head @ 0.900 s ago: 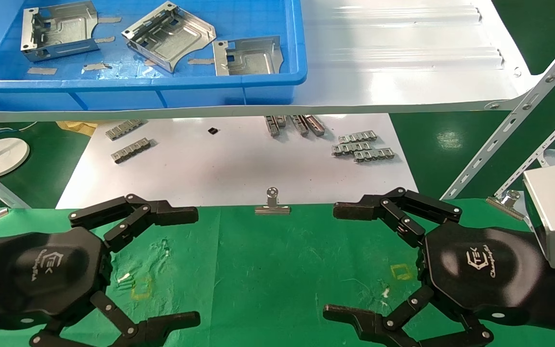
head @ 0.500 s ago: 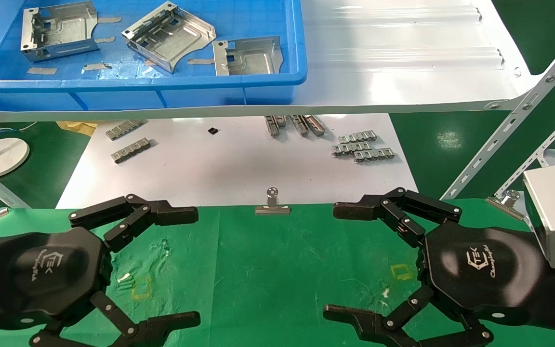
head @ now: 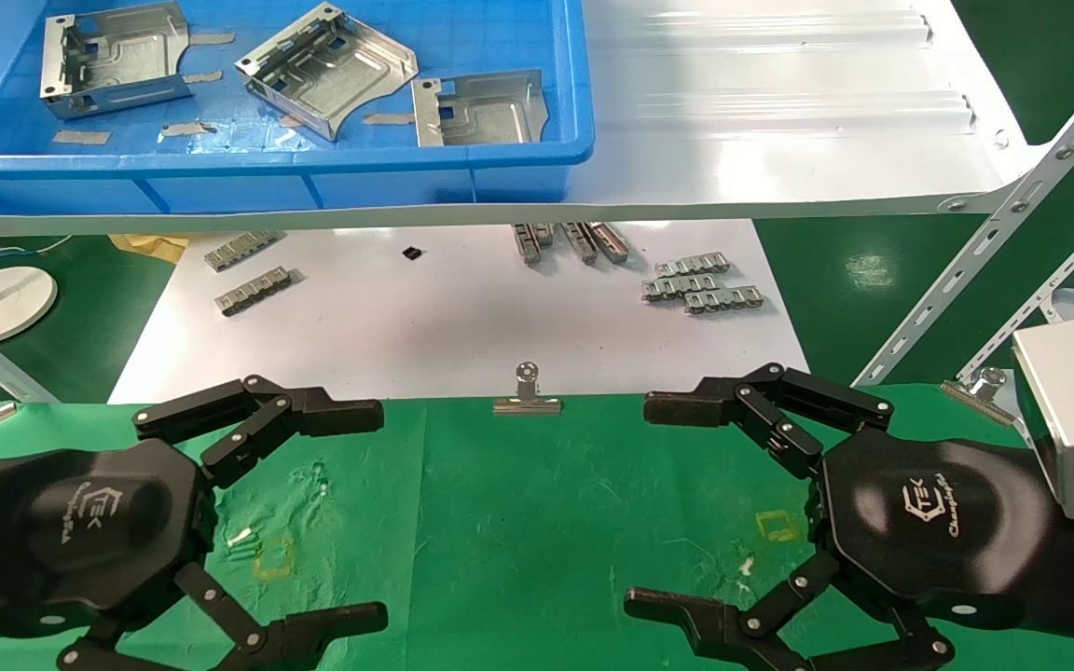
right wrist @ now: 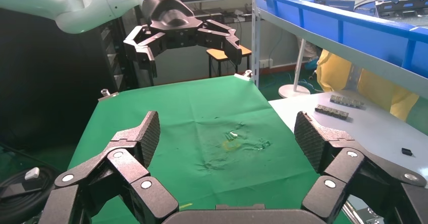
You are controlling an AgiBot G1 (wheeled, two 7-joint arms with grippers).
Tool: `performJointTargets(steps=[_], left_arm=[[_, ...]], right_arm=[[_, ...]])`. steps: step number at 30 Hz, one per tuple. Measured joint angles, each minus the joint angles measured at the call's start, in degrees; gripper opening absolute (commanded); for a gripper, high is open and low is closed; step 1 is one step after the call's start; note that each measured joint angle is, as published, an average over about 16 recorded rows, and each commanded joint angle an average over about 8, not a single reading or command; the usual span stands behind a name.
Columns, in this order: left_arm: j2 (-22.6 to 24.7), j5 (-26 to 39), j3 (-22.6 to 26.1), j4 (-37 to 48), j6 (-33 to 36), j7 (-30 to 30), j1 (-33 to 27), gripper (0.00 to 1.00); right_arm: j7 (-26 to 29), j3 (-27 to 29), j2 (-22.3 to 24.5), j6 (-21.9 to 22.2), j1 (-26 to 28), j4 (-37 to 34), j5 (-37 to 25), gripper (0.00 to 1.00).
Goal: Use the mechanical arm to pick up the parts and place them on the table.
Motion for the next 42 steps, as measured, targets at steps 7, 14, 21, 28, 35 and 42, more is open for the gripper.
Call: performJointTargets(steps=[7,14,21,28,35,42], left_arm=[[0.0,0.0,0.0,0.0,0.0,0.0,0.0,1.0],[0.0,0.0,0.0,0.0,0.0,0.0,0.0,1.0],[0.0,0.0,0.0,0.0,0.0,0.0,0.0,1.0],[0.0,0.0,0.0,0.0,0.0,0.0,0.0,1.0],[0.0,0.0,0.0,0.0,0.0,0.0,0.0,1.0],[0.0,0.0,0.0,0.0,0.0,0.0,0.0,1.0]], right_arm=[[0.0,0.0,0.0,0.0,0.0,0.0,0.0,0.0],[0.0,0.0,0.0,0.0,0.0,0.0,0.0,0.0],[0.0,0.0,0.0,0.0,0.0,0.0,0.0,0.0],[0.0,0.0,0.0,0.0,0.0,0.0,0.0,0.0],[0.0,0.0,0.0,0.0,0.0,0.0,0.0,0.0],[0.0,0.0,0.0,0.0,0.0,0.0,0.0,0.0]])
